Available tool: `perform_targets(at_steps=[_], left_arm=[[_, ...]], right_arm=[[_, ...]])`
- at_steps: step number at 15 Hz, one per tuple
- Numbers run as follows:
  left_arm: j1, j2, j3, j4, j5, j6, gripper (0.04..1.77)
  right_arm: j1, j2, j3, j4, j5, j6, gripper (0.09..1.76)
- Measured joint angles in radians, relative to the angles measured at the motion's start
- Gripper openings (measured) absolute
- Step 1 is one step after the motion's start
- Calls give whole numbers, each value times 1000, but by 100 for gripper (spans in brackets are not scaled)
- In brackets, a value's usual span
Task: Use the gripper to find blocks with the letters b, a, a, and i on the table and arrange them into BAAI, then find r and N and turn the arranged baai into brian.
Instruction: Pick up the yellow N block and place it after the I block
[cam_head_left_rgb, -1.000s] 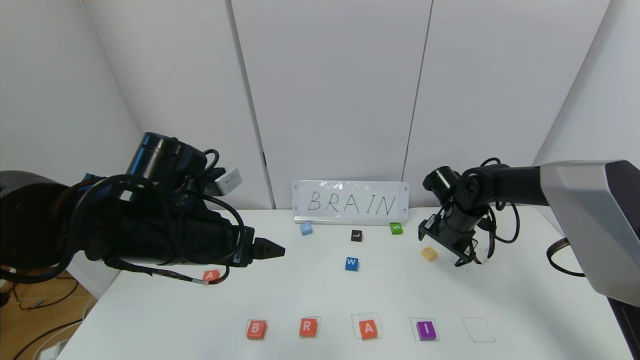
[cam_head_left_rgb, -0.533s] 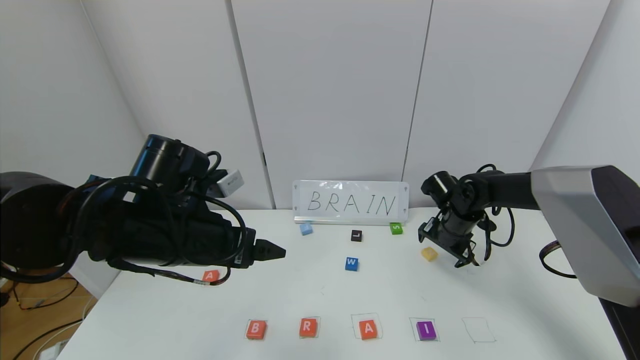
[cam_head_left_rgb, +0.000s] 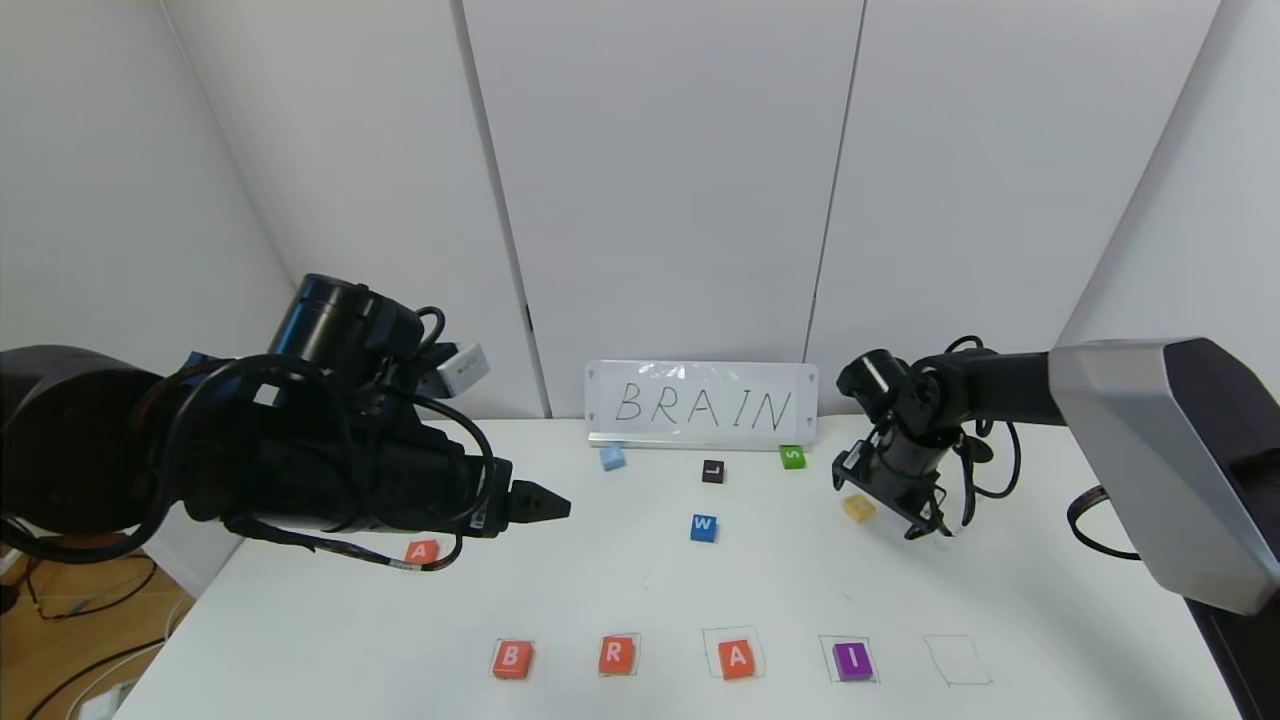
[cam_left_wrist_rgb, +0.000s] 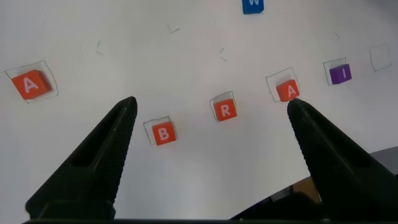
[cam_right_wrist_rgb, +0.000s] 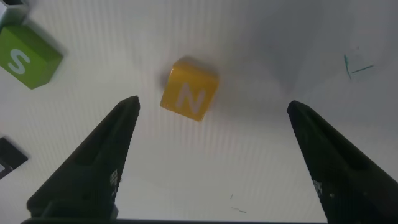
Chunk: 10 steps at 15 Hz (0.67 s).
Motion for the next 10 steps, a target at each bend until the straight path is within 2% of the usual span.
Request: perform_targets(at_steps=[10], left_arm=[[1, 20, 0, -1, 0, 0, 172]], right_arm=[[-11, 17, 0, -1, 0, -11, 171]])
